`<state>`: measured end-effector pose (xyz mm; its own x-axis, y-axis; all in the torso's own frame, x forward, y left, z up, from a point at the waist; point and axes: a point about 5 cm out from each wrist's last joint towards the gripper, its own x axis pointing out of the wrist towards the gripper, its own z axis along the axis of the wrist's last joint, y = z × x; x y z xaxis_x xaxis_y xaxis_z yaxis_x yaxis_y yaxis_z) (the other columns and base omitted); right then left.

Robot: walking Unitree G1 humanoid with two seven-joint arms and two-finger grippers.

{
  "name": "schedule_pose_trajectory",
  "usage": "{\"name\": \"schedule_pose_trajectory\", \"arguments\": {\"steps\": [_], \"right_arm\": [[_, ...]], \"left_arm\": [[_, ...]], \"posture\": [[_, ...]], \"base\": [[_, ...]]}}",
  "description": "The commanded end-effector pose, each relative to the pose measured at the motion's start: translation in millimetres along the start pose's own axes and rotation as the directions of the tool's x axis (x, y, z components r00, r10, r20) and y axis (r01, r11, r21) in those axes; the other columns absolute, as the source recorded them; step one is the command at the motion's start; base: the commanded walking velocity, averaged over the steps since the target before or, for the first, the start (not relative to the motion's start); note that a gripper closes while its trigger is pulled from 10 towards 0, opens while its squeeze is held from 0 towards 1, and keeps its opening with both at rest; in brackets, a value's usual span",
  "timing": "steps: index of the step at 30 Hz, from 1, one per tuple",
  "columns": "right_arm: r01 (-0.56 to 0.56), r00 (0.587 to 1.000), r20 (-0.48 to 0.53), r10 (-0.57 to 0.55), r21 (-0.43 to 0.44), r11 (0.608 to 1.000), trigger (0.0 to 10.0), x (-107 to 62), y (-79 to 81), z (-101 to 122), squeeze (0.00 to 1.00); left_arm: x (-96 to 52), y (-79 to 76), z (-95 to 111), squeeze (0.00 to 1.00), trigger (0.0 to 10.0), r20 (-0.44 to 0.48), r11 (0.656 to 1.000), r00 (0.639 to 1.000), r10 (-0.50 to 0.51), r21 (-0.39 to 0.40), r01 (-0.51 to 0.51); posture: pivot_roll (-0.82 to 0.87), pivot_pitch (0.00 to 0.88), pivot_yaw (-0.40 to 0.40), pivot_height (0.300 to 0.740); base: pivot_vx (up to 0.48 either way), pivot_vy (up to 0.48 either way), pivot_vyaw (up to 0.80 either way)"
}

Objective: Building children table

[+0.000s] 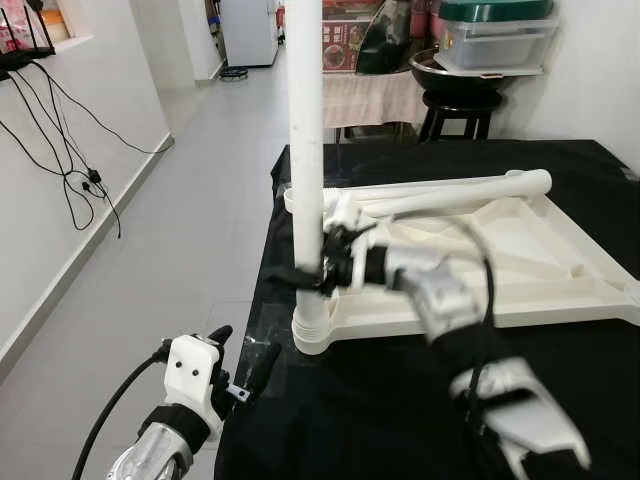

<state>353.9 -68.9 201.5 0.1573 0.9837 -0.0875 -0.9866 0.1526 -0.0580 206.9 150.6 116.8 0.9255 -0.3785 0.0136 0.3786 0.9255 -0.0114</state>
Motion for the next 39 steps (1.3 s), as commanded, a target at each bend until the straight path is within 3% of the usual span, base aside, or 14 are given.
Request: {"name": "schedule_pose_trajectory", "arguments": {"steps": [1, 9, 10, 19, 21, 22, 23, 25, 28, 35, 36, 37, 38, 39], "right_arm": [[-0.052, 0.997, -0.048, 0.053, 0.022, 0.998, 10.0, 4.7, 2.1, -10.2, 0.0], [-0.07, 0.996, -0.05, 0.073, 0.054, 0.996, 7.5, 8.2, -1.9, -8.5, 0.0], [-0.088, 0.995, -0.045, 0.092, 0.067, 0.994, 0.0, 8.6, -4.1, -8.3, 0.0], [-0.098, 0.994, -0.045, 0.102, 0.077, 0.992, 0.0, 7.7, -5.9, -9.4, 0.0], [0.156, 0.986, -0.073, -0.151, 0.069, 0.985, 0.0, -5.8, -6.3, -31.9, 0.0], [0.49, 0.869, -0.129, -0.478, 0.085, 0.868, 0.0, -6.5, -8.7, -49.3, 0.0], [0.49, 0.869, -0.129, -0.478, 0.085, 0.868, 0.0, -6.5, -8.7, -49.3, 0.0], [0.734, 0.675, -0.225, -0.703, 0.109, 0.67, 0.0, -7.7, 11.2, -75.7, 0.0], [0.667, 0.741, -0.247, -0.624, 0.16, 0.728, 0.0, 5.3, 45.3, -90.7, 0.0], [0.633, 0.767, -0.227, -0.6, 0.11, 0.767, 0.0, 10.0, 30.3, -86.3, 0.0], [0.624, 0.772, -0.232, -0.591, 0.107, 0.774, 0.9, 12.1, 30.6, -85.5, 0.0], [0.611, 0.784, -0.22, -0.58, 0.106, 0.785, 10.0, 13.6, 27.7, -81.9, 0.0], [0.604, 0.79, -0.211, -0.576, 0.105, 0.79, 10.0, 14.2, 25.7, -79.0, 0.0], [0.613, 0.783, -0.209, -0.586, 0.102, 0.784, 10.0, 14.8, 26.2, -76.4, 0.31]], "left_arm": [[0.6, -1.6, -2.5, 0.0, 10.0, -0.008, 1.0, 1.0, 0.001, 0.0, -0.001], [0.9, -2.4, -2.9, 0.0, 10.0, -0.008, 1.0, 1.0, 0.002, -0.001, -0.002], [1.1, -2.9, -3.1, 0.0, 10.0, -0.008, 1.0, 1.0, 0.002, -0.002, -0.002], [1.2, -3.5, -3.5, 0.0, 10.0, -0.008, 1.0, 1.0, 0.001, -0.003, -0.001], [-1.4, -5.9, -3.1, 0.0, 10.0, -0.005, 1.0, 1.0, -0.003, -0.012, 0.003], [-3.2, -5.6, -2.4, 0.0, 10.0, -0.004, 1.0, 1.0, -0.004, -0.013, 0.004], [-3.2, -5.6, -2.4, 0.0, 10.0, -0.004, 1.0, 1.0, -0.004, -0.013, 0.004], [-4.8, -4.4, -0.9, 0.0, 10.0, -0.001, 1.0, 1.0, -0.003, -0.015, 0.003], [-4.5, -2.2, -1.3, 0.0, 10.0, -0.003, 1.0, 1.0, -0.001, -0.015, 0.001], [-2.3, -2.4, -2.1, 0.0, 10.0, -0.007, 1.0, 1.0, -0.015, -0.018, 0.015], [-2.4, -2.0, -1.7, 0.0, 10.0, -0.005, 1.0, 1.0, -0.005, -0.014, 0.005], [-2.2, -1.7, -1.4, 0.0, 10.0, -0.001, 1.0, 1.0, 0.006, -0.013, -0.006], [-2.1, -1.5, -1.2, 0.0, 10.0, 0.001, 1.0, 1.0, 0.014, -0.012, -0.014], [-2.0, -1.4, -1.1, 0.0, 10.0, 0.002, 1.0, 1.0, 0.018, -0.012, -0.018]], "posture": [[0.04, 0.0, 0.0, 0.74], [0.04, 0.0, -0.006, 0.74], [0.05, 0.0, -0.006, 0.74], [0.05, 0.0, -0.006, 0.74], [0.03, 0.013, -0.018, 0.74], [0.02, 0.021, -0.018, 0.74], [0.02, 0.021, -0.018, 0.74], [0.01, 0.032, -0.001, 0.74], [-0.02, 0.014, 0.018, 0.74], [0.01, 0.008, -0.002, 0.74], [0.02, 0.011, -0.003, 0.74], [0.03, 0.007, -0.006, 0.74], [0.03, 0.007, -0.006, 0.74], [0.03, 0.007, -0.006, 0.74]], "base": [[0.0, 0.0, 0.0], [0.0, 0.0, 0.0], [0.0, 0.0, 0.0], [0.0, 0.0, 0.0], [0.0, 0.0, 0.0], [0.0, 0.0, 0.0], [0.0, 0.0, 0.0], [0.0, 0.0, 0.0], [0.0, 0.0, 0.0], [0.0, 0.0, 0.0], [0.0, 0.0, 0.0], [0.0, 0.0, 0.0], [0.0, 0.0, 0.0], [0.0, 0.0, 0.0]]}}
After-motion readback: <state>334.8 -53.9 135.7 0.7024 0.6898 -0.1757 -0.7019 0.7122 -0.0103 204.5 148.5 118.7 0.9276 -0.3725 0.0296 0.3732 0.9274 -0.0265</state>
